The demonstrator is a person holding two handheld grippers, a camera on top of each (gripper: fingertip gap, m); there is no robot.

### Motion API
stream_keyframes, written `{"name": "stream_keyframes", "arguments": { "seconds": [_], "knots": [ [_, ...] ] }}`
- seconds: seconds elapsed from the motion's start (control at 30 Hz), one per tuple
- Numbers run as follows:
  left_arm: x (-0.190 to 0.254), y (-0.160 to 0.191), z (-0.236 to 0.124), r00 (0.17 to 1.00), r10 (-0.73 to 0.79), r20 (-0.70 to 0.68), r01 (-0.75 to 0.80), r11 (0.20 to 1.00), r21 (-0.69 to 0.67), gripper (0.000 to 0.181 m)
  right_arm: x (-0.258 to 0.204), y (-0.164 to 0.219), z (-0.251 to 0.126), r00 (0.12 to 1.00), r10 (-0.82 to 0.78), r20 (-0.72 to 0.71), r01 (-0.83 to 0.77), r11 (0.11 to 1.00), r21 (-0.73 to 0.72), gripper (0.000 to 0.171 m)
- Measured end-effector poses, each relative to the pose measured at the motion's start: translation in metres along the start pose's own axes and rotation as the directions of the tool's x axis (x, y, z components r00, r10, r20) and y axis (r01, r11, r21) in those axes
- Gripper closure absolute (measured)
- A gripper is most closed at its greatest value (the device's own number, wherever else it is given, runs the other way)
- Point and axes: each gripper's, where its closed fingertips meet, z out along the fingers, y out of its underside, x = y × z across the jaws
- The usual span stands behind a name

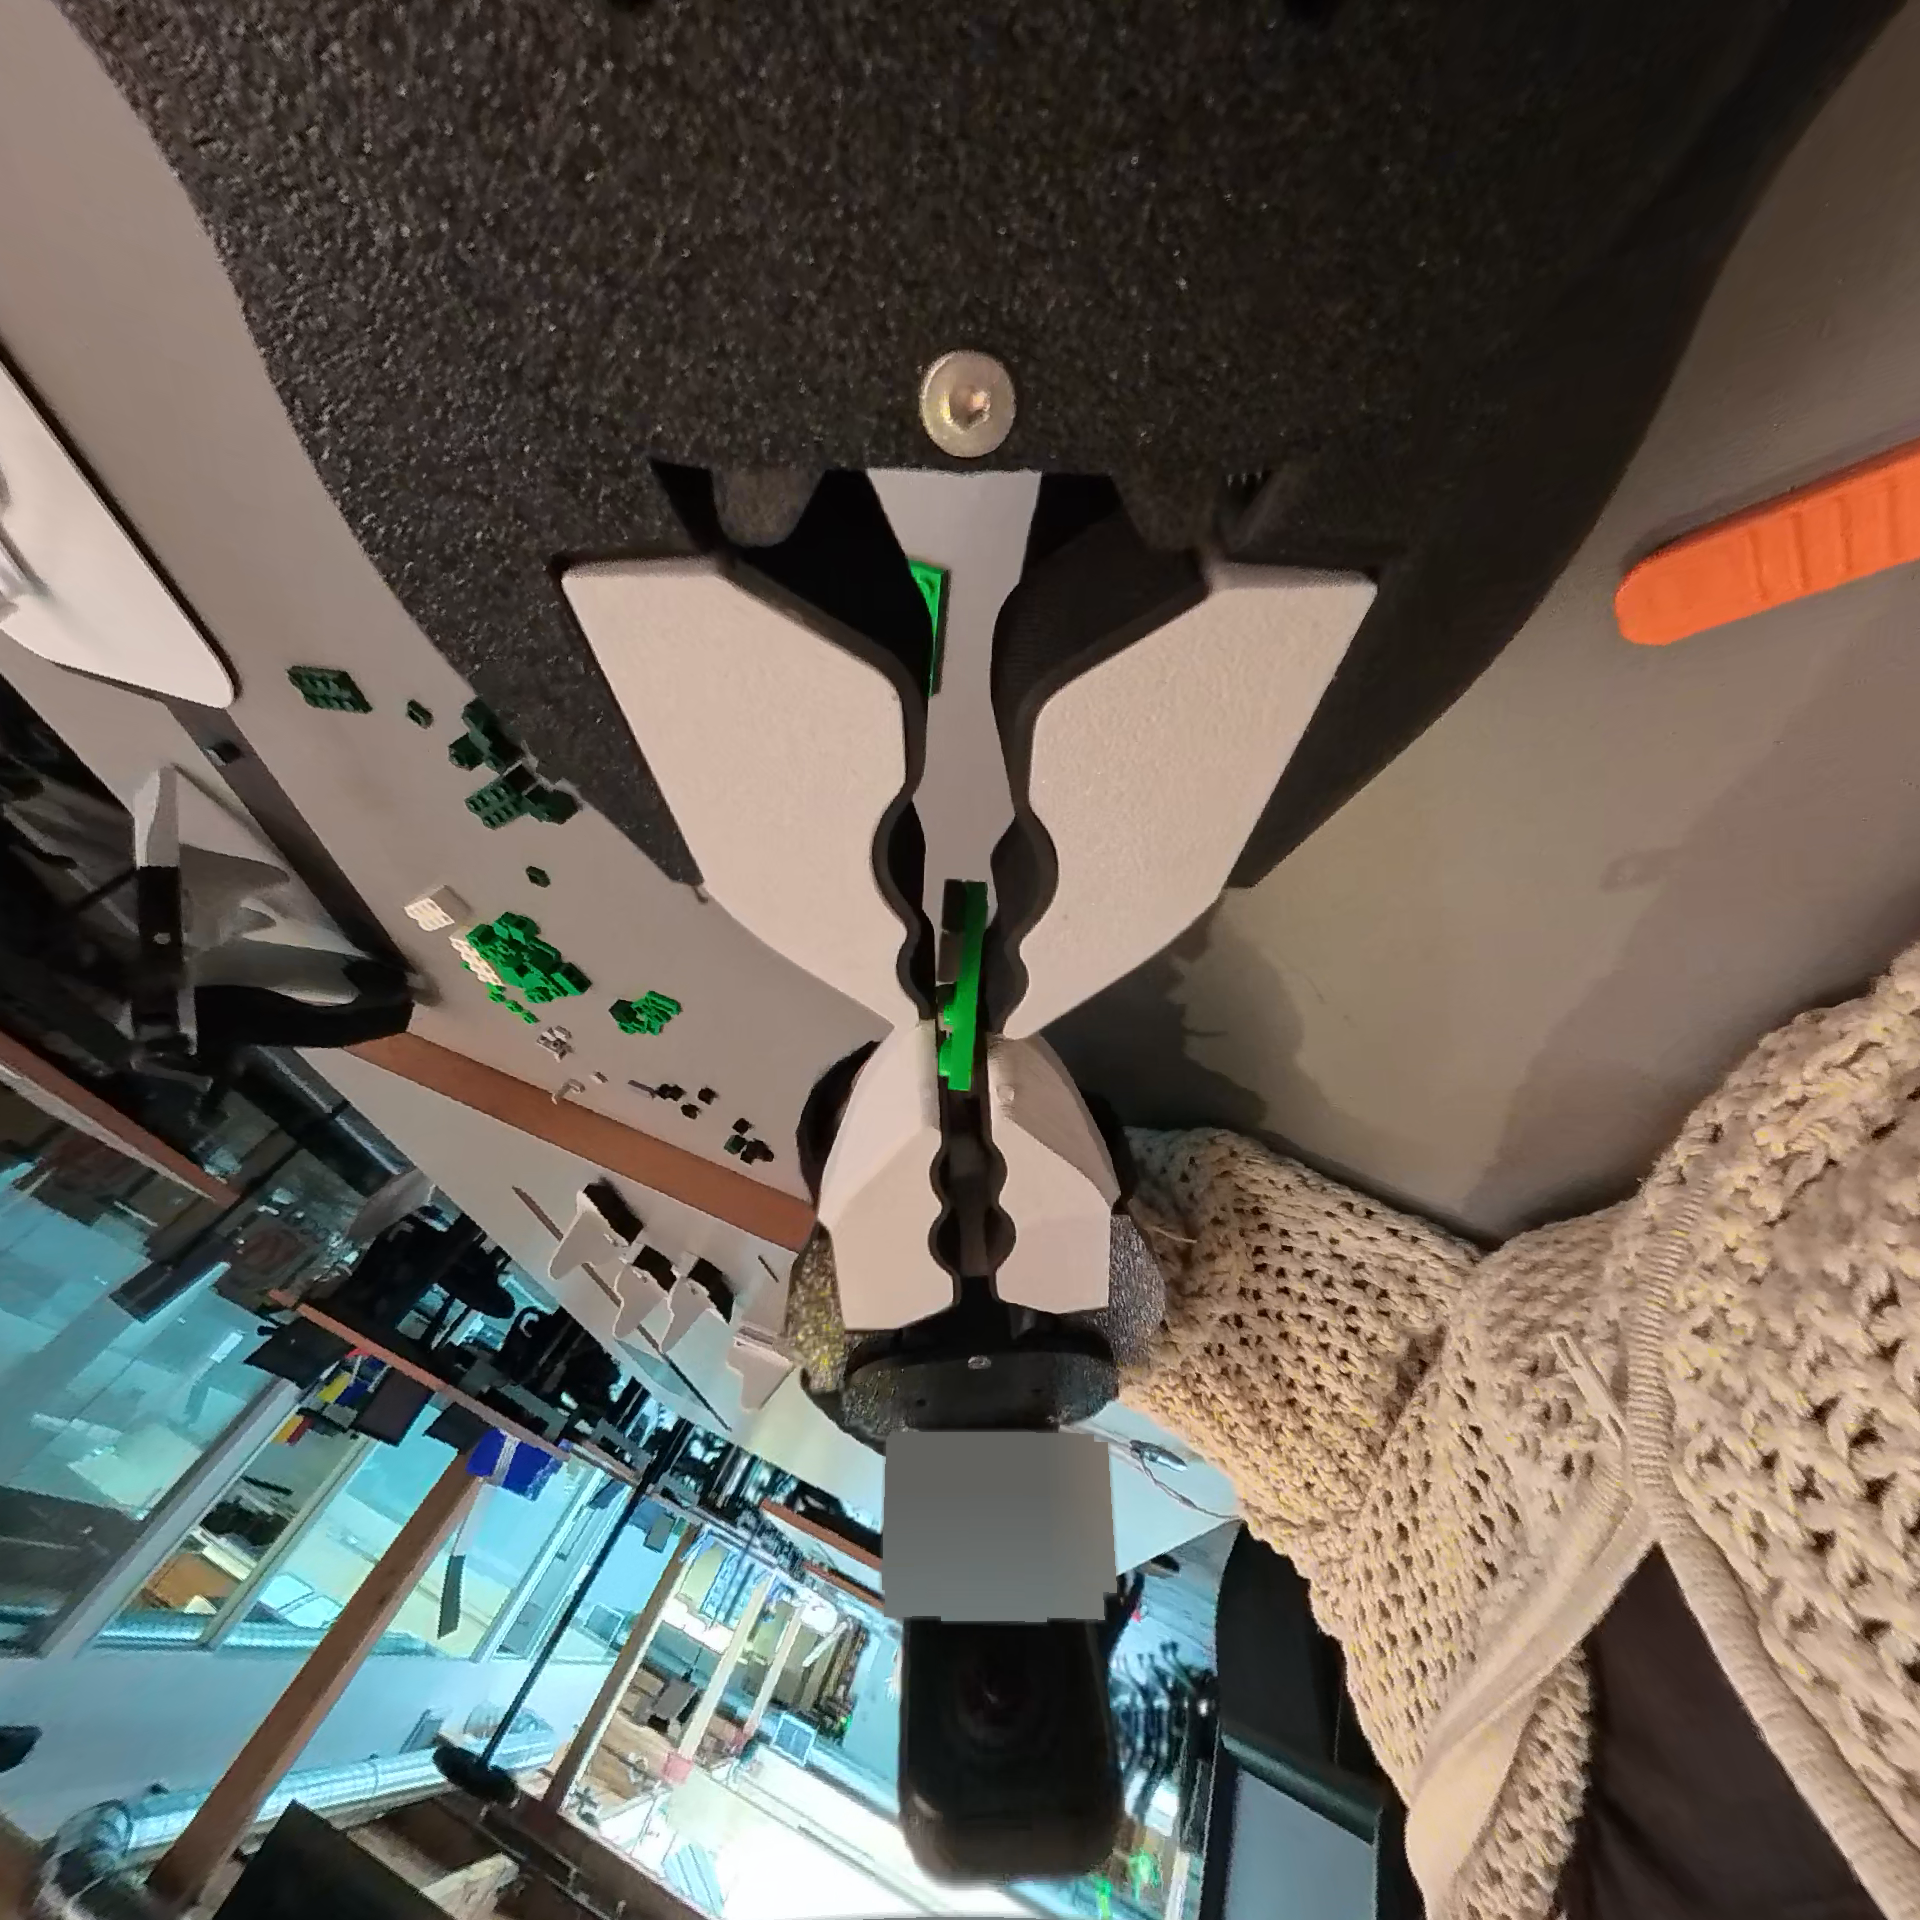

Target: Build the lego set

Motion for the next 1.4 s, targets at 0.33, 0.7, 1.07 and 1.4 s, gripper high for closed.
{"name": "stream_keyframes", "arguments": {
  "seconds": [0.33, 0.7, 1.07, 1.4],
  "knots": [
    [-0.014, 0.01, 0.003, 0.988, -0.128, 0.085, 0.131, 0.991, -0.035, 0.162, 0.015, 0.004, -0.002, 0.979, -0.172, -0.113, 0.161, 0.982, -0.102, 0.165],
    [-0.028, 0.026, 0.01, 0.844, -0.521, 0.127, 0.531, 0.846, -0.054, 0.129, 0.045, 0.024, -0.004, 0.71, -0.662, -0.242, 0.507, 0.718, -0.477, 0.165],
    [-0.028, 0.032, 0.01, 0.855, -0.491, 0.165, 0.507, 0.858, -0.076, 0.144, 0.048, 0.033, -0.001, 0.486, -0.863, -0.14, 0.633, 0.458, -0.625, 0.165],
    [-0.028, 0.032, 0.01, 0.867, -0.471, 0.165, 0.487, 0.87, -0.079, 0.139, 0.047, 0.035, -0.002, 0.435, -0.892, -0.126, 0.651, 0.408, -0.64, 0.165]
  ]
}}
